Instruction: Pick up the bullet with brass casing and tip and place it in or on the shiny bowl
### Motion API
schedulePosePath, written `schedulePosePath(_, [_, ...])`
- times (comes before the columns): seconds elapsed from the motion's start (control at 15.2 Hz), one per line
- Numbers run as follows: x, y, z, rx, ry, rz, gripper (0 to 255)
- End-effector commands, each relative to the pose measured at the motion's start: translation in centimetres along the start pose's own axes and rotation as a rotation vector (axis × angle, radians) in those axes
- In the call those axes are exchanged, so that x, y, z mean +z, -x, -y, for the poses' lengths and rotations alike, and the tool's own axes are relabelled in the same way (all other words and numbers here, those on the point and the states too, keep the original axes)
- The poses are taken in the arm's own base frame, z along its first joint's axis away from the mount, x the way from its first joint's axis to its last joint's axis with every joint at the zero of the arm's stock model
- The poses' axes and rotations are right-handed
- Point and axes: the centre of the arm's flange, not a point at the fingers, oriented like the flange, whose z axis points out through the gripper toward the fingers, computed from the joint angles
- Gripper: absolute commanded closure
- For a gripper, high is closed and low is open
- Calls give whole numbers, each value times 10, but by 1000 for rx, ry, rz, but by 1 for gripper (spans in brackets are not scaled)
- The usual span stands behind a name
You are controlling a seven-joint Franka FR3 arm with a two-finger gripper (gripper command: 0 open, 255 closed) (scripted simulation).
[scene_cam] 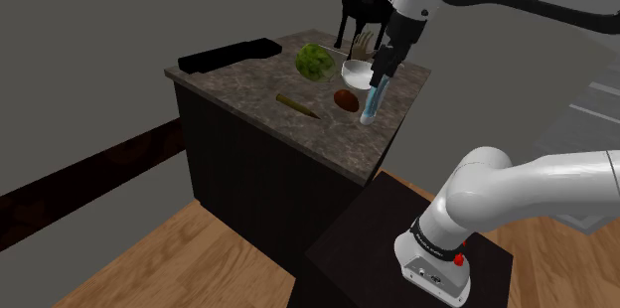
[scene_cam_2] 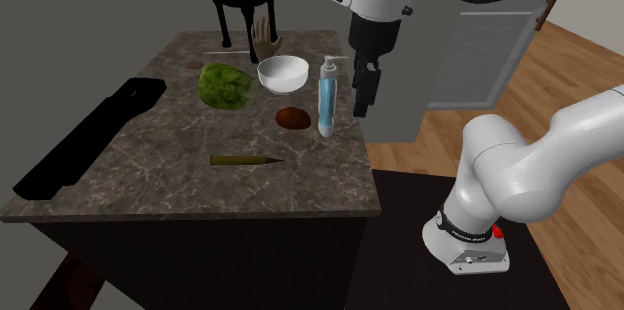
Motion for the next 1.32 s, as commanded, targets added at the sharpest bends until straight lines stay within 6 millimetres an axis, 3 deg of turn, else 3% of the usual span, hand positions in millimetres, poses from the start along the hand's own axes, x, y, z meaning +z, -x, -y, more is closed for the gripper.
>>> schedulePosePath(0.0, [0,0,0,0,0,0,0])
schedulePosePath(1.25, [161,-194,-16,-74,67,25,0])
